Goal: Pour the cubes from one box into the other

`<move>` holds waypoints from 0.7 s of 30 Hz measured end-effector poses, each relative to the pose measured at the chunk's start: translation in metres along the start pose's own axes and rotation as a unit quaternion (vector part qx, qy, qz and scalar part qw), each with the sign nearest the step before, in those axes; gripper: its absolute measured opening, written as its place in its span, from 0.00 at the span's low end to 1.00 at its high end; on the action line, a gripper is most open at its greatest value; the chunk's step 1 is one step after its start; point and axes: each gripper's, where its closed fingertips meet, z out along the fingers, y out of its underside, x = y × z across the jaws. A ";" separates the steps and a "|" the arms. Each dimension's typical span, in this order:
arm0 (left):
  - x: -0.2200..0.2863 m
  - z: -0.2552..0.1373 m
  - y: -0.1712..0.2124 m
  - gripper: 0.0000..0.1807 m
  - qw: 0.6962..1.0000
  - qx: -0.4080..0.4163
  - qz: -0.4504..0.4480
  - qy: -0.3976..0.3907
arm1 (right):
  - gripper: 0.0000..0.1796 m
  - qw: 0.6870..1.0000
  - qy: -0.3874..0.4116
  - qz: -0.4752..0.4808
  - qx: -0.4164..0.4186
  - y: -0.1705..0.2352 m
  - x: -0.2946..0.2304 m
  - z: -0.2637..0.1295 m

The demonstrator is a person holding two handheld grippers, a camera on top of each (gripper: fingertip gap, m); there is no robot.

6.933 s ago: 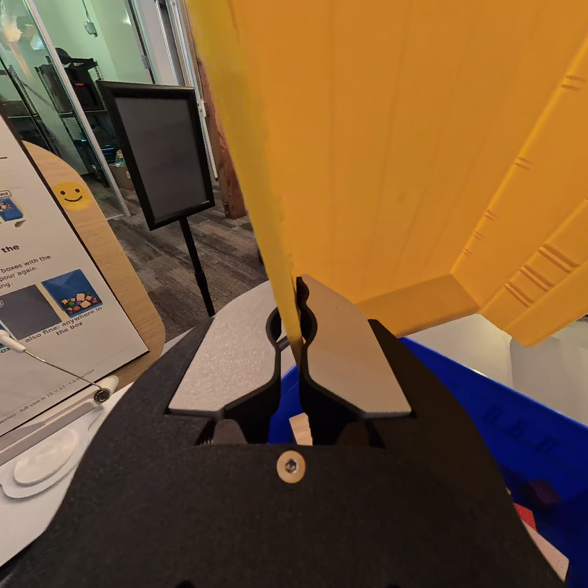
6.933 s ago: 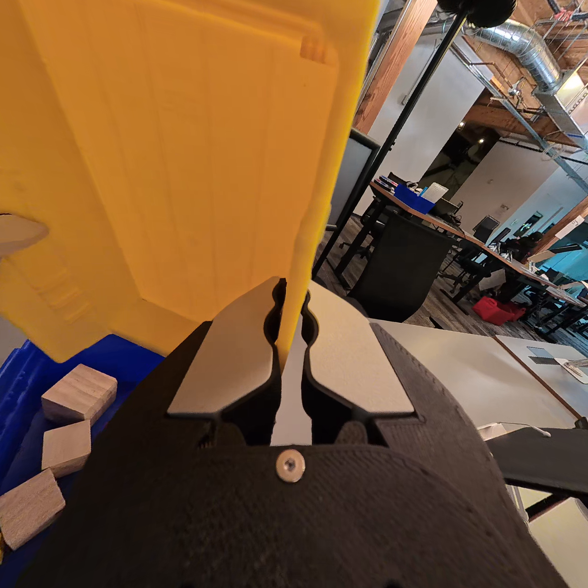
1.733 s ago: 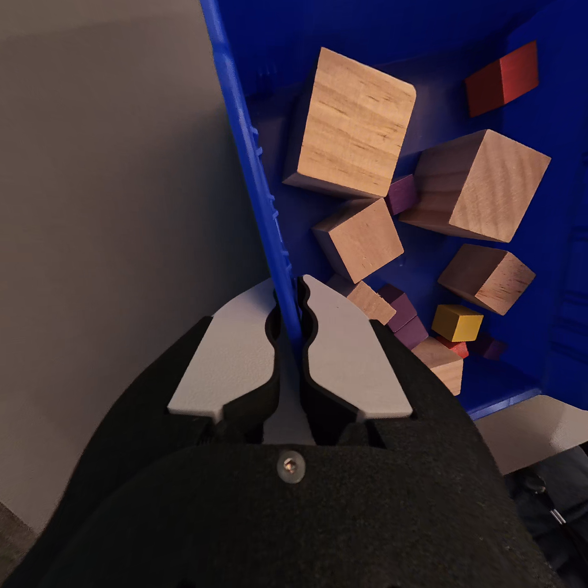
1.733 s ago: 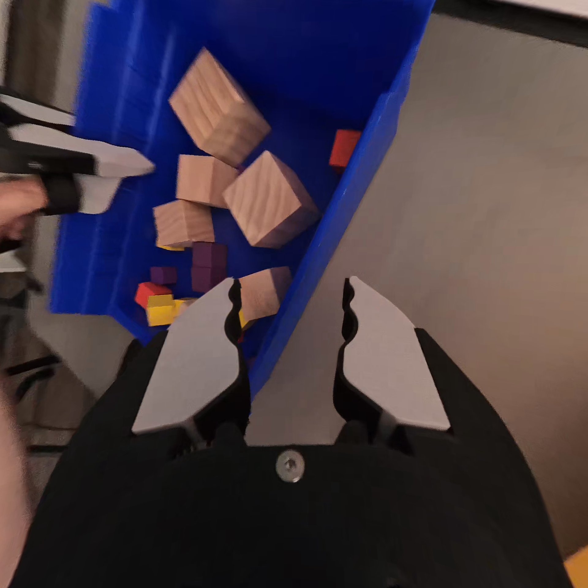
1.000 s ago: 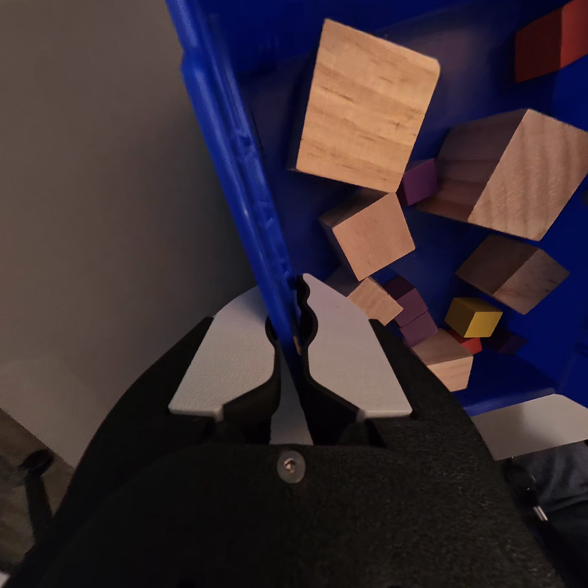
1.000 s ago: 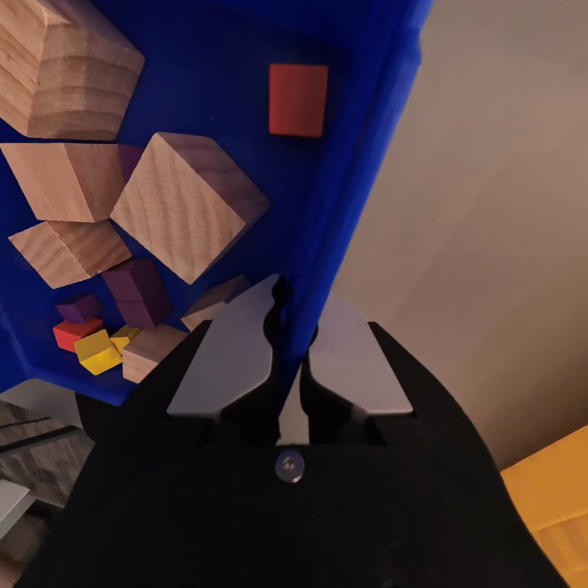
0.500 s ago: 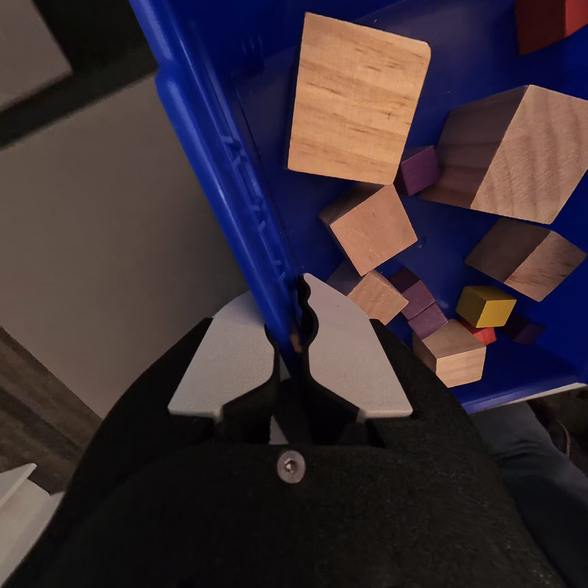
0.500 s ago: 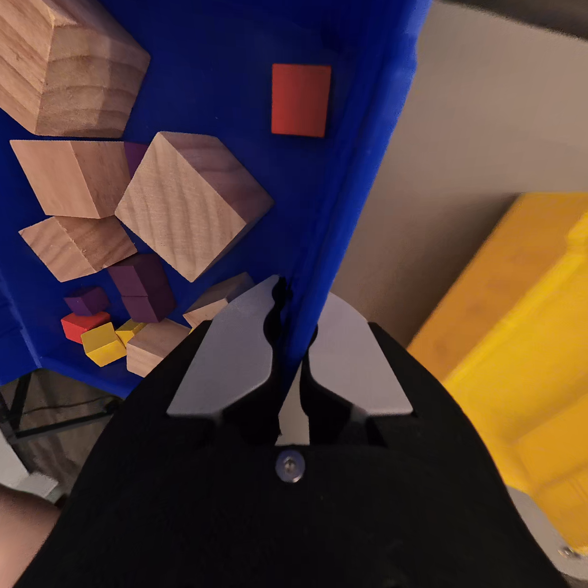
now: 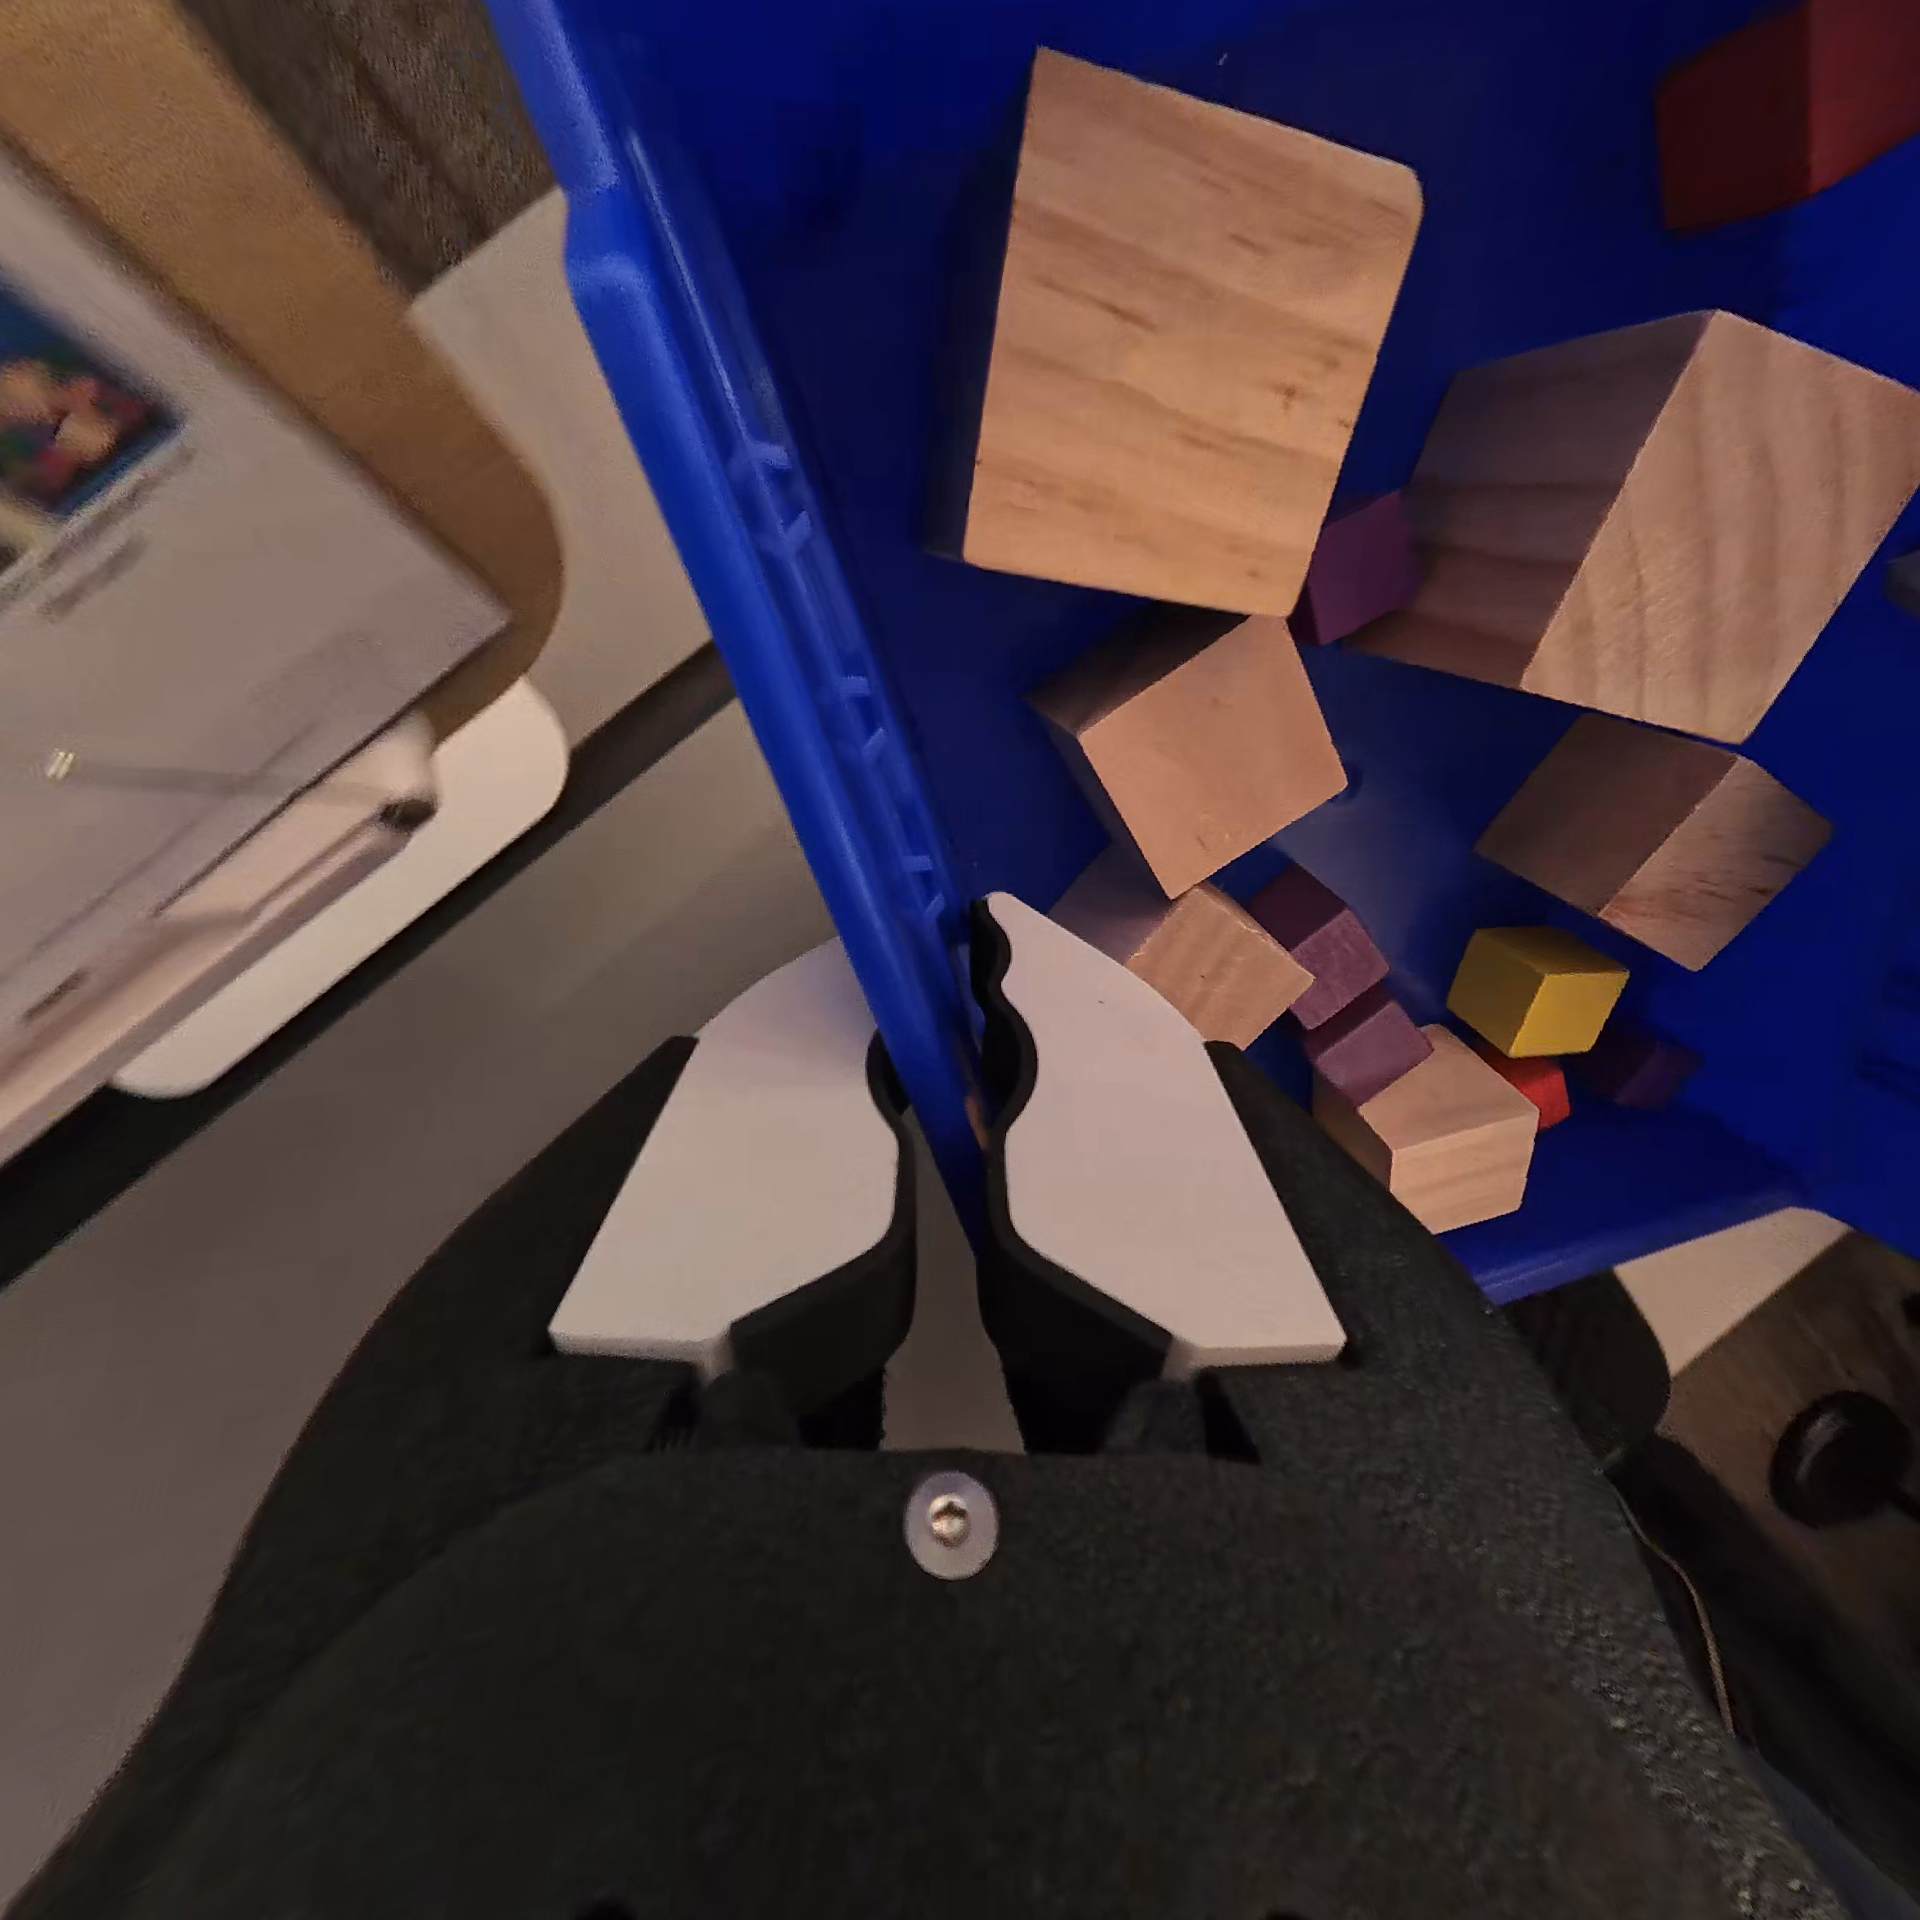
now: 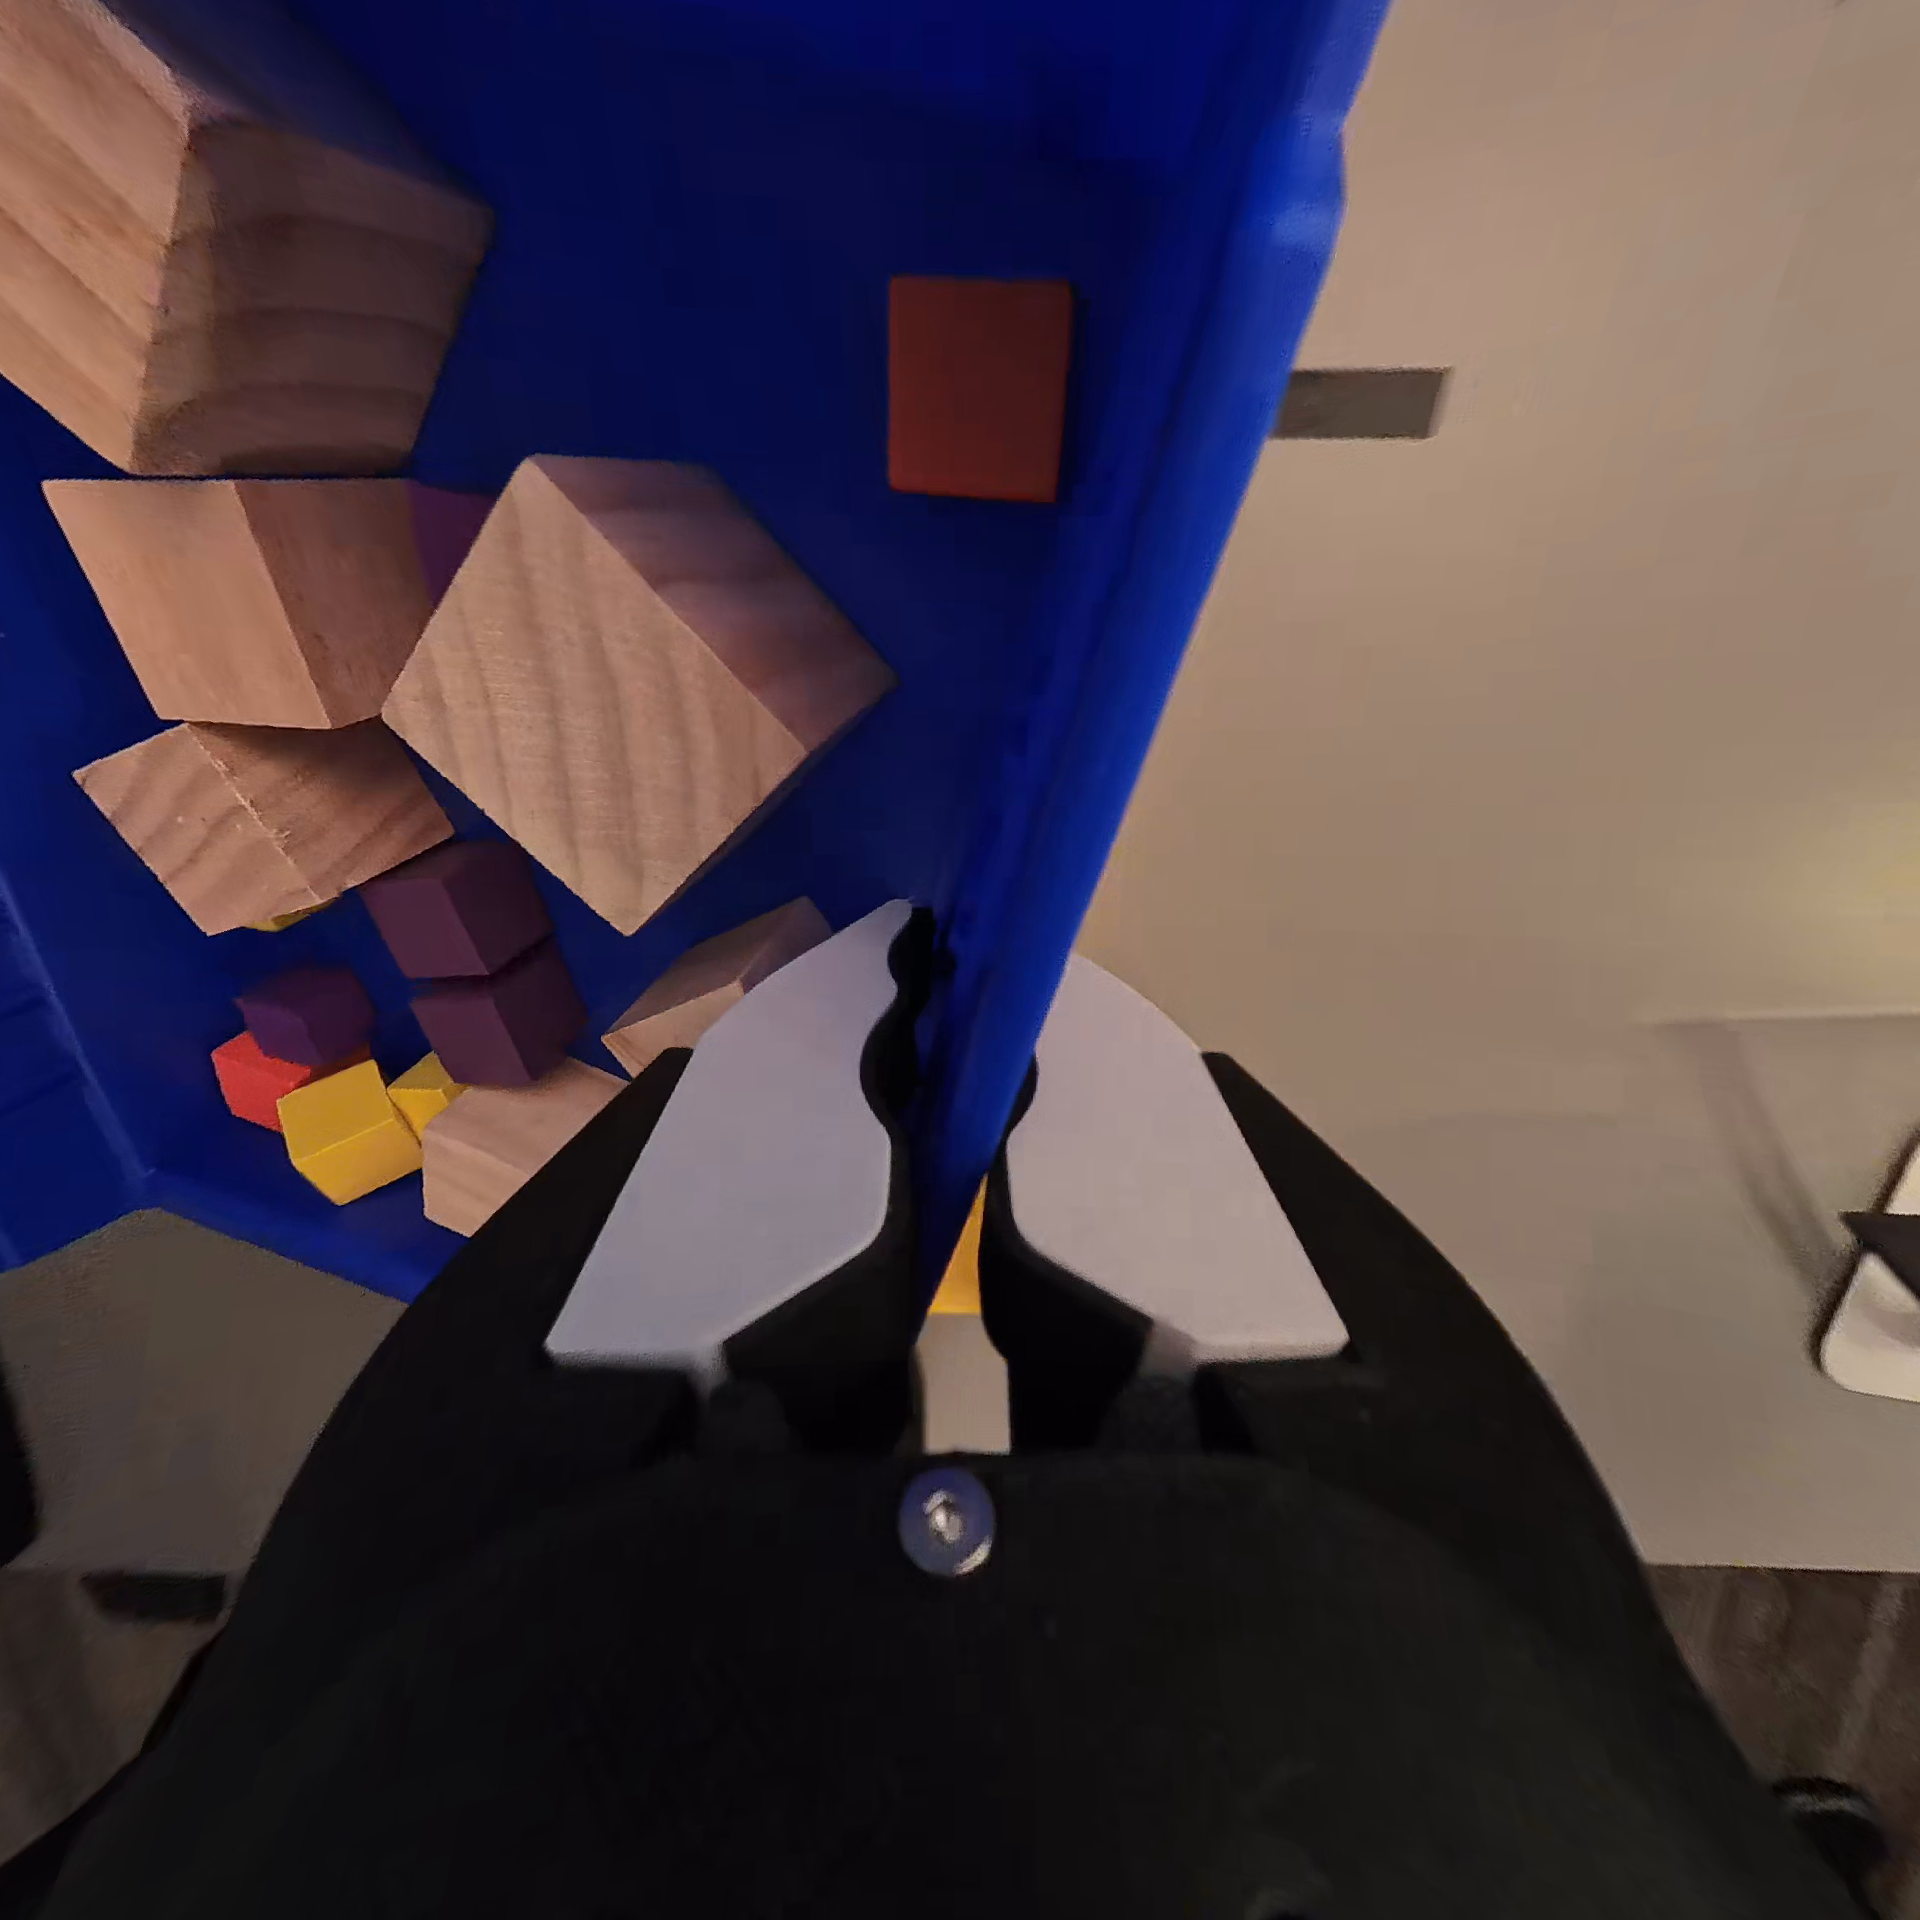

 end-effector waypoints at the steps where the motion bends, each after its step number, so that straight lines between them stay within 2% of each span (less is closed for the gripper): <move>1: 0.008 0.006 -0.010 0.04 1.000 0.015 0.004 0.004 | 0.04 1.000 0.009 0.003 0.014 -0.002 0.013 -0.001; 5: 0.028 0.019 -0.038 0.03 0.998 0.064 0.003 0.024 | 0.04 0.997 0.040 -0.005 0.063 -0.013 0.047 -0.006; 10: 0.033 0.026 -0.058 0.03 0.991 0.133 0.009 0.029 | 0.04 0.987 0.084 -0.034 0.129 -0.031 0.064 -0.013; 21: 0.034 0.024 -0.074 0.03 0.951 0.301 0.013 0.073 | 0.04 0.928 0.213 -0.117 0.281 -0.053 0.062 -0.051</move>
